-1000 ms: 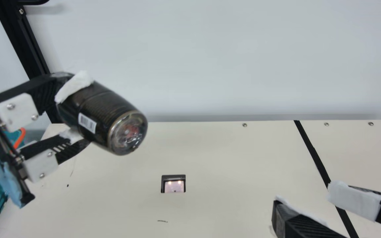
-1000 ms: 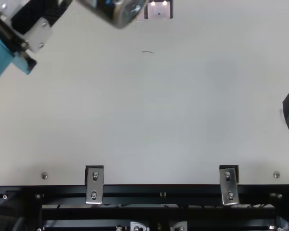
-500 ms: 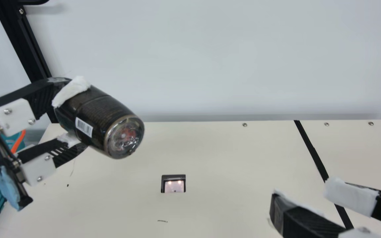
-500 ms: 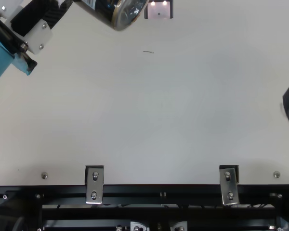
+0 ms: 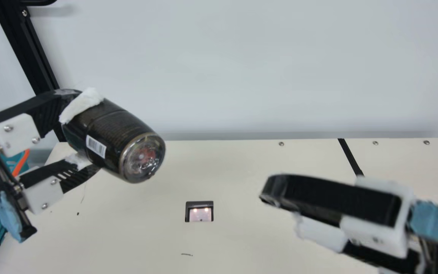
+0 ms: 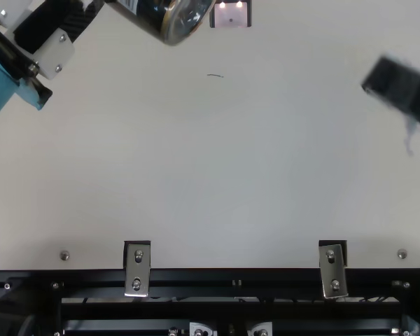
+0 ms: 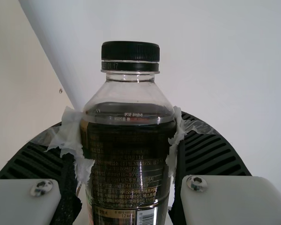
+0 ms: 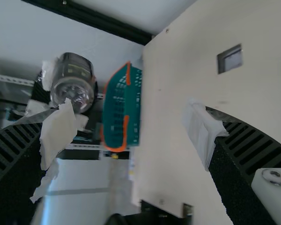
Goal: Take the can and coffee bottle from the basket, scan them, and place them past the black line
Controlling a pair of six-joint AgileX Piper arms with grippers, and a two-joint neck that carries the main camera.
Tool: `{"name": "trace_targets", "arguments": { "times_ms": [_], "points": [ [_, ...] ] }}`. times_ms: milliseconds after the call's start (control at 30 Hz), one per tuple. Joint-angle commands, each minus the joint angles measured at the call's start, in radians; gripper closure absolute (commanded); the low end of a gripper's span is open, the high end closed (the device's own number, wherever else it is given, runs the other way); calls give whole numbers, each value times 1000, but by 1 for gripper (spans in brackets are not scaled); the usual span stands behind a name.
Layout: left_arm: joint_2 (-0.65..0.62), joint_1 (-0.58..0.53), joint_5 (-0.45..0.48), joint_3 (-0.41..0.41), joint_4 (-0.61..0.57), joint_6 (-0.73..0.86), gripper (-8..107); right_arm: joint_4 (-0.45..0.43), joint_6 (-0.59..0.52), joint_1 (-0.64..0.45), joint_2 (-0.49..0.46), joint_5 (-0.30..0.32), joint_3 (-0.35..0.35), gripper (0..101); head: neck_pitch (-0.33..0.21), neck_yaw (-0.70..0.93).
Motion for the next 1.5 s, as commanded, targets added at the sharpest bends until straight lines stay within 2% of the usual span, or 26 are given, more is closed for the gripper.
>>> {"name": "trace_targets", "arguments": {
  "times_ms": [0,133,300,333,400,433,500,900,1067,1467],
  "points": [
    [-10,11,10,6,-2,-4,89,75,221,56,11,-36,15,0,-27,-2],
    [-37,43,38,33,-2,-28,89,152,360,143,38,-110,33,0,-27,-2],
    [-54,71,58,108,-2,-51,89,224,491,271,69,-215,33,0,-27,-2],
    [-53,74,59,125,-2,-58,89,205,394,211,65,-175,35,0,-27,-2],
    [-47,77,58,160,-2,-71,89,228,452,256,71,-212,35,0,-27,-2],
    [-51,75,60,130,-2,-64,89,228,471,266,71,-216,35,0,-27,-2],
    [-49,76,58,156,-2,-72,89,231,491,272,71,-216,35,0,-27,-2],
    [-49,76,60,159,-2,-72,89,280,490,291,90,-236,72,0,-27,-2],
    [-49,76,60,159,-2,-72,89,328,495,372,120,-299,82,0,-27,-2],
    [-49,76,60,159,-2,-72,89,432,442,611,243,-470,46,0,-27,-2]
  ]
}}
